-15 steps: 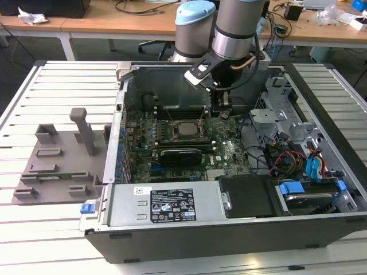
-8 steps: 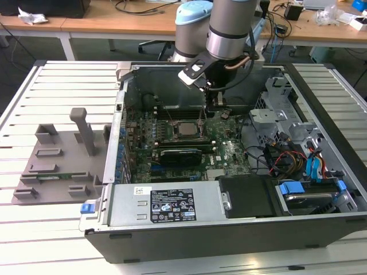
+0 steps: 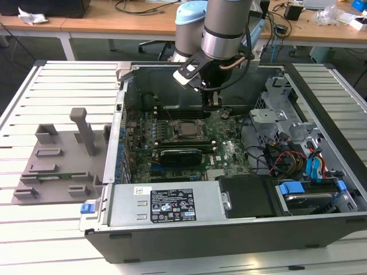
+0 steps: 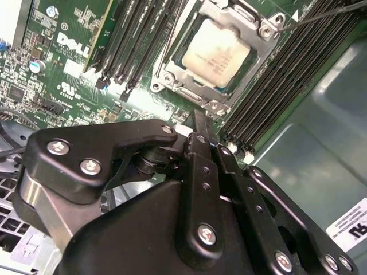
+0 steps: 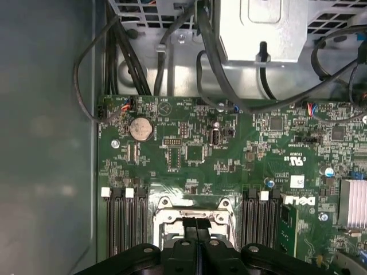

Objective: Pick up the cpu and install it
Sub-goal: 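Close the cpu cover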

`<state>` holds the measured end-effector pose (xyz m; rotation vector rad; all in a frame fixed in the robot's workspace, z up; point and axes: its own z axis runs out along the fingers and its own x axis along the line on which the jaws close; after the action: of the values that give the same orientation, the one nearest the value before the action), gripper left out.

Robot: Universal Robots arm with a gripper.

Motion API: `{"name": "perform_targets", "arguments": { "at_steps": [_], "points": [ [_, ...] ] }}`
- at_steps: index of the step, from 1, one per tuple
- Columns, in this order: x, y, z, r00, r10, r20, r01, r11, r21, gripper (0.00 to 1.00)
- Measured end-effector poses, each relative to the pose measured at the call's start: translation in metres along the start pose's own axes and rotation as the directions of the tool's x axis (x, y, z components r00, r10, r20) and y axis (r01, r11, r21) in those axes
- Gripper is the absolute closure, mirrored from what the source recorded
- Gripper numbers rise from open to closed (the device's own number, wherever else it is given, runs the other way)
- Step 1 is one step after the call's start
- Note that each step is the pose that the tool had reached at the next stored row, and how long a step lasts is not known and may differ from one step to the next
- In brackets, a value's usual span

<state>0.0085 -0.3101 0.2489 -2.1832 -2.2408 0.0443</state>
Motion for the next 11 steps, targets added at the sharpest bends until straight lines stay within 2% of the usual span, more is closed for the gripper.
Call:
{"name": "perform_targets", "arguments": {
  "at_steps": [3,11],
  "points": [
    [0.0001,-0.0047,0.0002,1.0000,0.000,0.0000,0.000,1.0000,0.0000,0.89],
    [0.0003,-0.0116,0.0026,1.0000,0.000,0.0000,0.000,1.0000,0.0000,0.89]
  ]
}}
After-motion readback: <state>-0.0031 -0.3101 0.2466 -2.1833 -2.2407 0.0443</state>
